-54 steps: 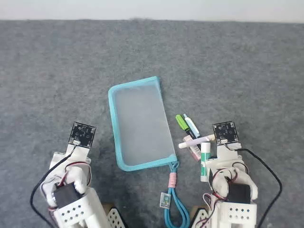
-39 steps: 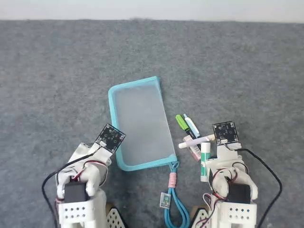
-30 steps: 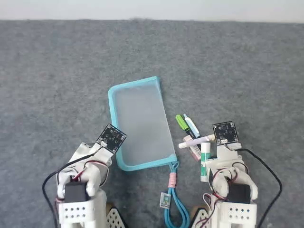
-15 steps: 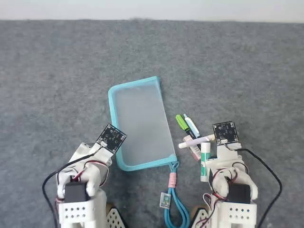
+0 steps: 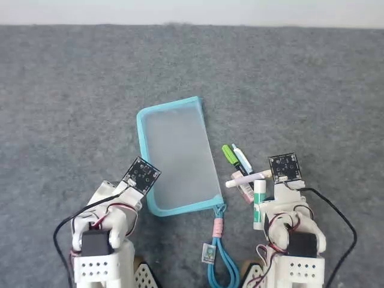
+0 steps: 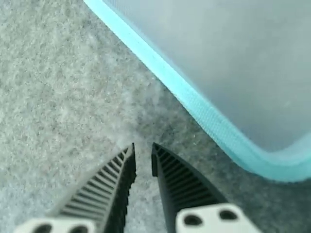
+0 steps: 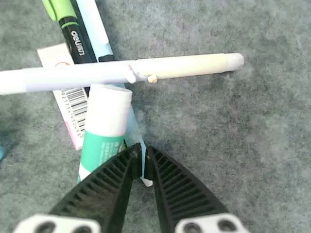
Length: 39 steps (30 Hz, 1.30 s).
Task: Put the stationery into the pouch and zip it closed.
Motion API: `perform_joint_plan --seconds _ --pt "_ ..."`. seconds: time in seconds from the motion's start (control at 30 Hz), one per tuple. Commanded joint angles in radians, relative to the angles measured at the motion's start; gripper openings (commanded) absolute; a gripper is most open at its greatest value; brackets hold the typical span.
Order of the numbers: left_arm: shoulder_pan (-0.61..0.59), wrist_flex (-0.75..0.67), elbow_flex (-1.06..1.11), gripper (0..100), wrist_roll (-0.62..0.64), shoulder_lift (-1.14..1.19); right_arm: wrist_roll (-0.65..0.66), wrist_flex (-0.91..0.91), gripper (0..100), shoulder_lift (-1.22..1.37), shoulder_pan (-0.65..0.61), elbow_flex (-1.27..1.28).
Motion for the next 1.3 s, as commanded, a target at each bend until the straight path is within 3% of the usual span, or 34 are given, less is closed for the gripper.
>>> perform_joint_plan --seconds 0.0,0.13,0.27,0.37,0.53,0.67,0.8,0.97,1.13,1.27 --pt "0.003 0.009 -0.007 5 -0.012 -0.02 0.009 0.007 2.4 -0.015 -0.004 0.02" --pt "0.005 -0.049 -0.007 5 -0.012 -0.02 0.052 -0.09 2.4 -0.016 0.036 0.015" --pt "-0.054 -0.163 -0.008 5 0.035 -0.021 0.278 -0.134 2.4 -0.015 0.085 -0.08" --pt "-0.089 -0.212 -0.021 5 0.167 -0.021 0.275 -0.076 2.4 -0.012 0.076 -0.233" --pt "-0.089 -0.127 -0.168 5 0.19 -0.02 0.272 0.007 2.4 0.134 0.012 -0.465" --pt "-0.089 -0.124 -0.199 6 0.199 -0.018 0.181 0.022 2.4 0.463 -0.148 -0.62" --pt "-0.095 -0.121 -0.199 6 0.23 -0.018 0.032 0.021 2.4 0.796 -0.447 -0.801" --pt "-0.143 -0.129 -0.202 6 0.25 -0.009 -0.012 -0.01 2.4 1.104 -0.765 -0.896" --pt "-0.282 -0.236 -0.205 10 0.25 0.172 0.006 -0.047 2.4 1.216 -0.865 -0.867" --pt "-0.344 -0.356 -0.237 10 0.25 0.397 0.018 -0.196 2.4 1.233 -0.9 -0.758"
